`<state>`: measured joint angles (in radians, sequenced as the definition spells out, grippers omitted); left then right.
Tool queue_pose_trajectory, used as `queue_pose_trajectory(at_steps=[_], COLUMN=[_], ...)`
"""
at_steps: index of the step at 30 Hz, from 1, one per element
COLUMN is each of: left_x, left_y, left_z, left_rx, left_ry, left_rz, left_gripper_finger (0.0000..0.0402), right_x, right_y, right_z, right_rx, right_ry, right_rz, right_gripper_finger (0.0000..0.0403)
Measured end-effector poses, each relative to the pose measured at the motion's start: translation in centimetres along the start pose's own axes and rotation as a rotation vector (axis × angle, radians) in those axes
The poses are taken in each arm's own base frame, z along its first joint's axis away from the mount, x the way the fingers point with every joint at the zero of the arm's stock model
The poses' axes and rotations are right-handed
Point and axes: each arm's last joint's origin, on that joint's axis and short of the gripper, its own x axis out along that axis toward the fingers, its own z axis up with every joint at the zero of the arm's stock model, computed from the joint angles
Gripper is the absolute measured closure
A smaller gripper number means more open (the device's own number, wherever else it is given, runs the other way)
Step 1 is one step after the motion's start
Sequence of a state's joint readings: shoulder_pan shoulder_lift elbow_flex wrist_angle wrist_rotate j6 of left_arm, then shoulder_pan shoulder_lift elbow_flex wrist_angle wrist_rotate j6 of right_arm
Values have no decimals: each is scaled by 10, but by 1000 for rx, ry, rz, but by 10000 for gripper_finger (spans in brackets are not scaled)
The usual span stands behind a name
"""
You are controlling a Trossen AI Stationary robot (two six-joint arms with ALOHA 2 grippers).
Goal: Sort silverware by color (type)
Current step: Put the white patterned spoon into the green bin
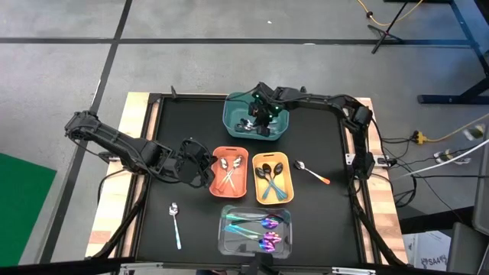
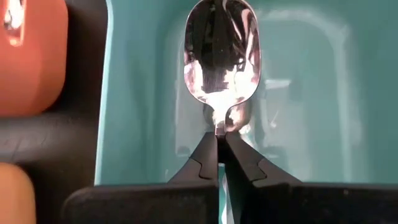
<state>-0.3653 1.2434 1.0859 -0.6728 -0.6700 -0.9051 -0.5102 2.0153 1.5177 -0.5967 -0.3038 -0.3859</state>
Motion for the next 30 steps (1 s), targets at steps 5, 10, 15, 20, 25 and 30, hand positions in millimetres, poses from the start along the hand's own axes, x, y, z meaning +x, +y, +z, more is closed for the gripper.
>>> queue_pose_trajectory(at_steps=[5, 10, 15, 20, 25, 30], left_x=[0, 0, 0, 0, -2, -7], left_y=[0, 0, -1, 0, 2, 2], left_z=[0, 0, -1, -6, -13, -20], left_rx=[0, 0, -43, -122, -155, -89], left_ry=[1, 1, 46, 161, 302, 407], left_rz=[1, 1, -32, -70, -91, -119], left_gripper_finger=[376, 376, 376, 376, 376, 376], right_x=[7, 7, 7, 7, 7, 6], right_y=[-2, -3, -3, -3, -3, -2], right_z=[-3, -3, -3, -3, -3, -3], right_rx=[1, -1, 0, 0, 0, -1], right_ry=[33, 30, 32, 31, 31, 30], right_rz=[-28, -41, -40, -40, -40, -41], right_gripper_finger=[403, 403, 403, 400, 379, 358])
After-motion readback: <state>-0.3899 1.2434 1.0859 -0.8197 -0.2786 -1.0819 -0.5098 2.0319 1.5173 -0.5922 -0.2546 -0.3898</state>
